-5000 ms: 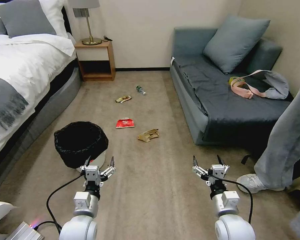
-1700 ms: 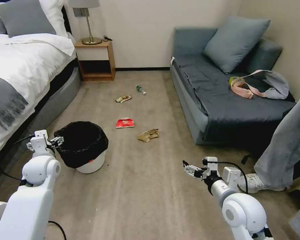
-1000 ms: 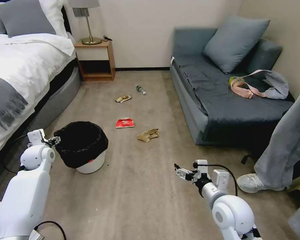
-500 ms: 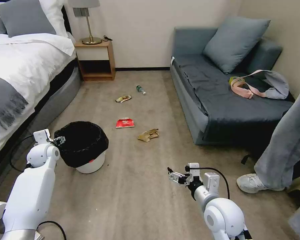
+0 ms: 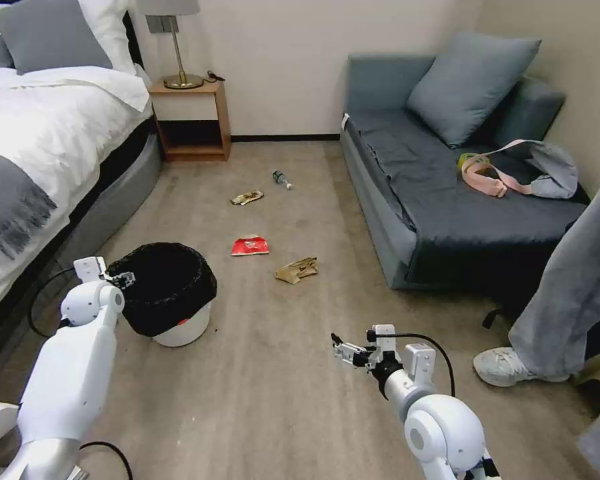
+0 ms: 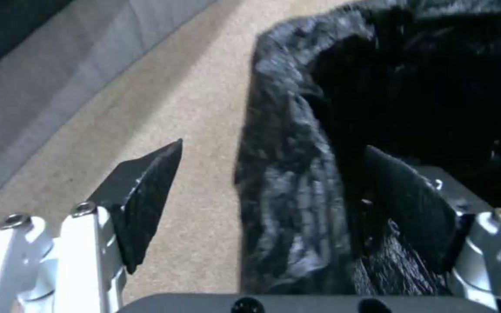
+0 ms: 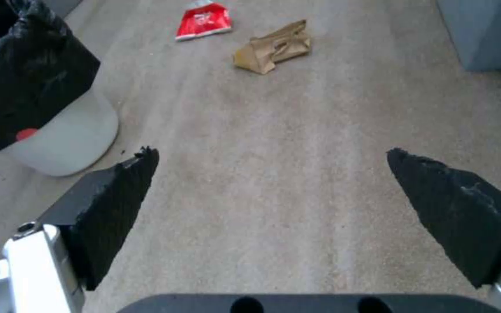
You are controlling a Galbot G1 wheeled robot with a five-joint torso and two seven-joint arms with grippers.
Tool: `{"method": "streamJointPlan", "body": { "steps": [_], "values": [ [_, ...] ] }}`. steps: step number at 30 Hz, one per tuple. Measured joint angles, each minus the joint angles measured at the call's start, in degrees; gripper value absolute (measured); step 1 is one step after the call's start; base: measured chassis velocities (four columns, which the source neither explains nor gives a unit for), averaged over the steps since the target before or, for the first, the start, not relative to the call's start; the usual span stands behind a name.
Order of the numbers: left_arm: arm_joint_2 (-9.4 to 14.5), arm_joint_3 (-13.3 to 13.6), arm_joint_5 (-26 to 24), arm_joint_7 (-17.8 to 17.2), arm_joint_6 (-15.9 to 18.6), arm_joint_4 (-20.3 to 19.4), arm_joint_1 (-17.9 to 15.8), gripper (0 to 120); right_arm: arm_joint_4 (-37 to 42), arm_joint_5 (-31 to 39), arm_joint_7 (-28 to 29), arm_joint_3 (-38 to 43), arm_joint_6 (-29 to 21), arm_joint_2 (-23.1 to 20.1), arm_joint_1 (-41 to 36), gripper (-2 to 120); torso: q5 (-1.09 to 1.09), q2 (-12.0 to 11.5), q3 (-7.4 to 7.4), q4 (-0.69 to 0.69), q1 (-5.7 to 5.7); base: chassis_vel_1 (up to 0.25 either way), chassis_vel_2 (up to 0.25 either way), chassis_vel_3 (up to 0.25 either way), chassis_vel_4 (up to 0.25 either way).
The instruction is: Pick up the trash bin, then pick up the garbage on the floor and place it into the trash bin.
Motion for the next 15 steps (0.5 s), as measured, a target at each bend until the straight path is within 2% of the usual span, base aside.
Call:
{"method": "streamJointPlan", "body": {
  "steps": [2, 8, 10, 12, 15],
  "values": [
    [-0.6, 0.7, 0.7, 0.2, -0.1, 2.2, -1.4, 84, 0.1, 0.1, -0.2, 0.1, 0.2, 0.0, 0.0, 100, 0.00, 0.0, 0.00, 0.00, 0.00, 0.000, 0.000, 0.000, 0.000],
    [-1.4, 1.2, 1.7, 0.7, -0.4, 4.9, -2.9, 85, 0.1, 0.4, -0.3, 0.3, 0.3, 0.0, 0.1, 100, 0.00, 0.0, 0.00, 0.00, 0.00, 0.000, 0.000, 0.000, 0.000],
    [-1.8, 1.3, 2.7, 1.2, -0.6, 7.1, -3.8, 86, 0.0, 0.7, -0.3, 0.4, 0.3, 0.0, 0.2, 100, 0.00, 0.0, 0.00, -0.01, 0.00, 0.000, 0.000, 0.000, 0.000],
    [-2.3, 1.3, 3.9, 1.5, -0.9, 10.1, -4.9, 82, -0.2, 1.3, -0.3, 0.5, 0.5, 0.0, 0.4, 100, 0.00, 0.0, 0.00, 0.00, 0.00, 0.000, 0.000, 0.000, 0.000],
    [-2.7, 1.4, 5.2, 1.8, -0.5, 11.6, -5.4, 75, -0.4, 2.1, -0.3, 0.4, 0.5, 0.0, 0.7, 100, 0.02, 0.0, 0.00, 0.00, 0.00, 0.000, 0.000, 0.000, 0.000]
  ]
}}
